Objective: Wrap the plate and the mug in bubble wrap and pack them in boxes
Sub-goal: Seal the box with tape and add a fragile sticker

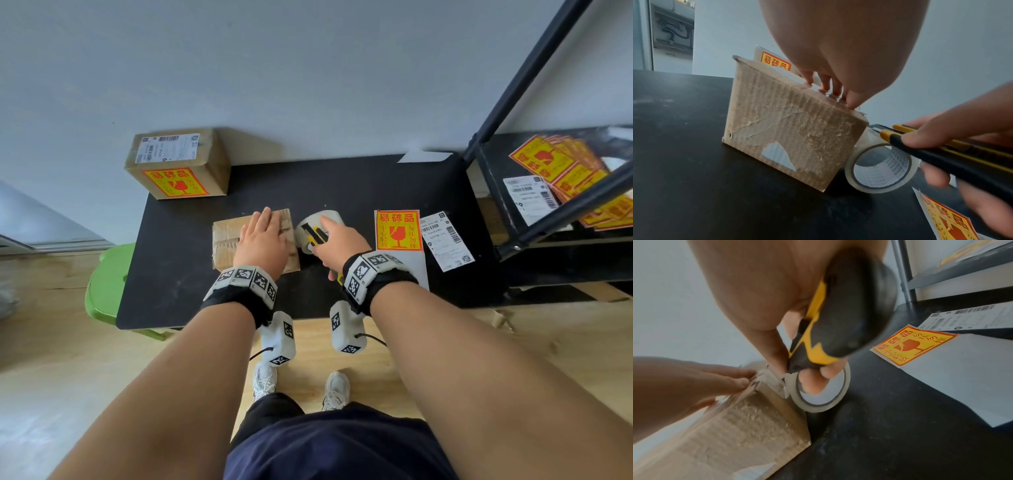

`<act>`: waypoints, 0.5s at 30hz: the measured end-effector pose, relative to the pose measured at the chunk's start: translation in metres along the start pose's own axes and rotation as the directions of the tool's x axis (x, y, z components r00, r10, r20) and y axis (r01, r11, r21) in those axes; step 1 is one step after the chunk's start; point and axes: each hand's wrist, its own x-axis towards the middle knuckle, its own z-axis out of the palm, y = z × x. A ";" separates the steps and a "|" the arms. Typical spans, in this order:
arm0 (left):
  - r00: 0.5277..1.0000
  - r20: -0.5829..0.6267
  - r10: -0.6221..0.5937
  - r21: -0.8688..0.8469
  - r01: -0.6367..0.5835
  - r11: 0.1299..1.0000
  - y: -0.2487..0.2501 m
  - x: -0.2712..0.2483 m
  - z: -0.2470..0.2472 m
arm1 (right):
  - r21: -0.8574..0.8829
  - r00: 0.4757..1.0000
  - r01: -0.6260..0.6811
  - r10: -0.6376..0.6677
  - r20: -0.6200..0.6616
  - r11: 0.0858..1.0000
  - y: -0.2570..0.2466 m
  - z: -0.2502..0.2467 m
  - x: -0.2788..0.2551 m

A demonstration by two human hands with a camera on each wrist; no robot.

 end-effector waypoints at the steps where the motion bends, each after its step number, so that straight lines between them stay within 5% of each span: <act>1: 1.000 0.013 0.007 0.004 -0.007 1.000 -0.001 0.000 0.000 | -0.023 1.000 0.012 -0.012 0.003 1.000 -0.002 0.002 -0.001; 15: 0.998 0.043 0.042 -0.004 -0.042 0.999 -0.011 -0.008 0.002 | -0.322 0.997 0.024 0.000 0.075 0.946 -0.012 0.020 -0.011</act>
